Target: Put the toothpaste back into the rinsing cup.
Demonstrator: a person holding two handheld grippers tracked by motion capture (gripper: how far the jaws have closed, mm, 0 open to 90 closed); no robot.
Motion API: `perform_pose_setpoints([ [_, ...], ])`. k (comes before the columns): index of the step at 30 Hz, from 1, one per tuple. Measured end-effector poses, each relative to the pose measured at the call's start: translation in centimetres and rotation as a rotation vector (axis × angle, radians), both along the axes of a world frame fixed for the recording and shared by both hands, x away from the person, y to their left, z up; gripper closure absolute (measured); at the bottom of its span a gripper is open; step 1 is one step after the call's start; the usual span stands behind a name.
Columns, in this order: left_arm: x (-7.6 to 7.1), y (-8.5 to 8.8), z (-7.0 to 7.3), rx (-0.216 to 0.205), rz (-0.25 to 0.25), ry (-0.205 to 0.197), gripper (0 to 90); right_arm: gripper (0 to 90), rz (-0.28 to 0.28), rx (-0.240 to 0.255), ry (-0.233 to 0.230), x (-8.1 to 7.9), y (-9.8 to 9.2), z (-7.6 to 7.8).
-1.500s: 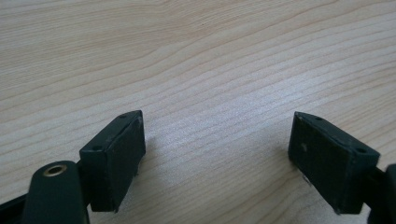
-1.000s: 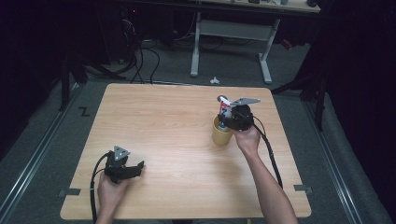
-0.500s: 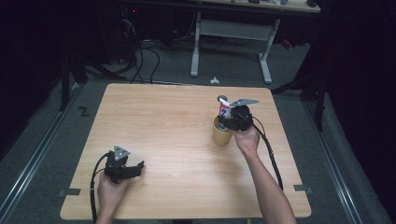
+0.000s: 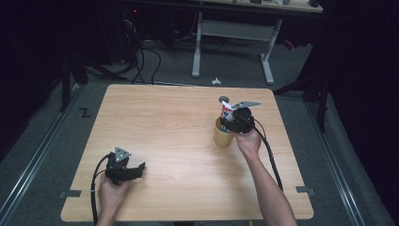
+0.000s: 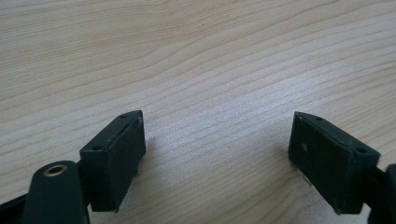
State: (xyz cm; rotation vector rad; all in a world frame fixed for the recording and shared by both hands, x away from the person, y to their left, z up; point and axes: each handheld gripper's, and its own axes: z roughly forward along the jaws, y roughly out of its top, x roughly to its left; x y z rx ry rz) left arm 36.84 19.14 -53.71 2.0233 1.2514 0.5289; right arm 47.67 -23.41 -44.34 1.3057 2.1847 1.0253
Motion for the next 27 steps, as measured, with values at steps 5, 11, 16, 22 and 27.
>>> perform_pose_setpoints([
  [5,0.0,0.0,0.0,0.0,0.0,0.0,19.3,63.2,-0.004,0.0,0.006,-0.05,-0.04,-0.19],
  [11,-0.01,-0.01,0.0,0.0,0.001,0.0,19.3,63.3,0.0,-0.014,0.012,-0.04,0.06,-0.52],
  [16,0.0,0.0,0.0,0.001,0.0,0.0,19.3,63.8,0.001,-0.021,0.014,-0.08,0.14,-0.54],
  [22,0.0,-0.01,0.0,0.0,0.001,0.0,19.3,64.8,0.002,-0.016,0.002,-0.19,0.06,-0.25],
  [27,-0.01,0.0,0.0,0.001,0.0,0.0,19.3,64.5,0.003,-0.011,0.002,-0.31,-0.11,-0.21],
])
